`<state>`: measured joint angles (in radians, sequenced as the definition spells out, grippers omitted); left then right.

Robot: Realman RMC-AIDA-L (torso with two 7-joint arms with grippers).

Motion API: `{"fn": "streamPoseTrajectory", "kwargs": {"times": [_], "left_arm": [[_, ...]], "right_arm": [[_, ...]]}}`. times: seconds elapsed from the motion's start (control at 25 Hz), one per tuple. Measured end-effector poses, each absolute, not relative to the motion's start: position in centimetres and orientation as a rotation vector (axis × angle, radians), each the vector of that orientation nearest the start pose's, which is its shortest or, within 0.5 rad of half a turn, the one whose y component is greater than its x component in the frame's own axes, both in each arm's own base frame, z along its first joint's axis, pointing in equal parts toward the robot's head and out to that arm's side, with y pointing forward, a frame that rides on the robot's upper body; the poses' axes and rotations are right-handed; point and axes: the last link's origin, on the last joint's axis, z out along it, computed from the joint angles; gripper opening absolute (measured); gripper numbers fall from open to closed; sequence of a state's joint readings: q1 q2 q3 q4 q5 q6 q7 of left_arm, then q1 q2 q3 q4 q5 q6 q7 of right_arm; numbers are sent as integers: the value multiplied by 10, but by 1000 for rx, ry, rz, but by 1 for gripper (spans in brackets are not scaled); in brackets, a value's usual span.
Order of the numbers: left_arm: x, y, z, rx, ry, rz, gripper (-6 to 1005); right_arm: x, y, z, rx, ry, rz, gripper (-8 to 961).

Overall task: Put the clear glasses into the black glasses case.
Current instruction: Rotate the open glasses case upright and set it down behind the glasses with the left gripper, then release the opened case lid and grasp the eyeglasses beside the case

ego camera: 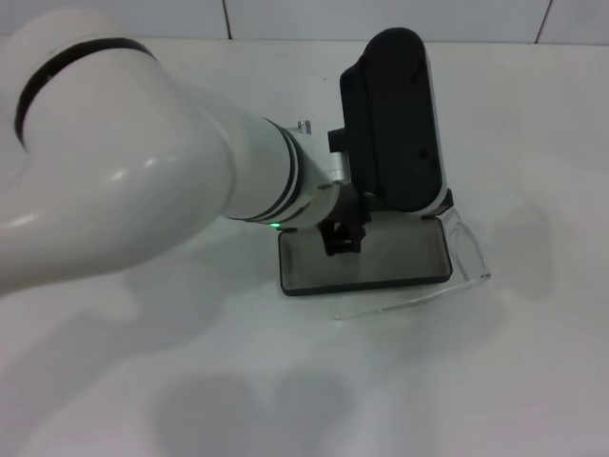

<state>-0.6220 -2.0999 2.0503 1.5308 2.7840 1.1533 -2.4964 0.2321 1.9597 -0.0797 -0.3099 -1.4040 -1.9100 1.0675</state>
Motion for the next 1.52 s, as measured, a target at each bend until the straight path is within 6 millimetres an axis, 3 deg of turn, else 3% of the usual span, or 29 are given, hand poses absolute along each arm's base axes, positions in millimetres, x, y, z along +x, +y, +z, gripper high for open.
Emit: {"fn": "streamPoseTrajectory", "kwargs": {"times": [1.04,1.12,1.24,1.52], "left_arm": [[-88,328,-110,-2626,253,440,275],[-89,328,-110,-2627,253,443,337],[-89,325,-112,-2633,259,453,429],[-81,316,-106,-2655,248,422,446]], "right_arm": [[354,233,139,-1590,438,1334,868],[354,234,138,-1599,443,1330,868],[352,241,133,-1657,469,1309,868],[345,273,120,-1891,609,1237,868]]}}
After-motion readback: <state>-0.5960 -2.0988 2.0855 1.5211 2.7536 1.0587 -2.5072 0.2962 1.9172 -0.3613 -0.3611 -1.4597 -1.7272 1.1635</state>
